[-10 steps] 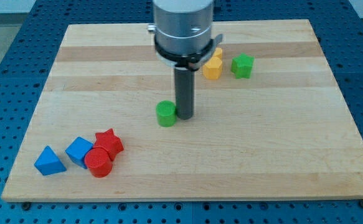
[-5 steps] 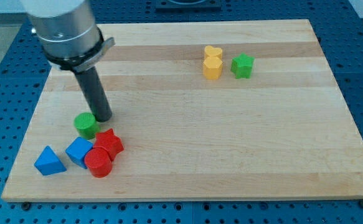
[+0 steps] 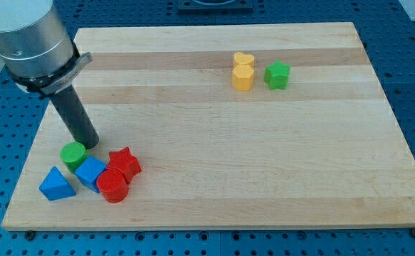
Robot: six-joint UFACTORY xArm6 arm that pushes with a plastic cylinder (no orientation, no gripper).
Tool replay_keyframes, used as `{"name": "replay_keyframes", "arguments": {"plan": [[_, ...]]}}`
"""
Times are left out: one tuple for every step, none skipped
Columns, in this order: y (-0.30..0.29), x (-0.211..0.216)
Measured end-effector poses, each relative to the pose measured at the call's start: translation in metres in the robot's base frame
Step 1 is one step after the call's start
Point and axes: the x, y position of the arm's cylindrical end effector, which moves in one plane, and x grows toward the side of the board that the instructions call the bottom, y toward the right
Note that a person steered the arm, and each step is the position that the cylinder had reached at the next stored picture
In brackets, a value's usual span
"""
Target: Move the green circle to the top left of the cube
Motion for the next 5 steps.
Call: {"name": "replay_keyframes", "arguments": {"plan": [[-0.002, -0.001], [0.016, -0.038], [0.056, -0.074], [0.097, -0.117], [0.132, -0.155]]}}
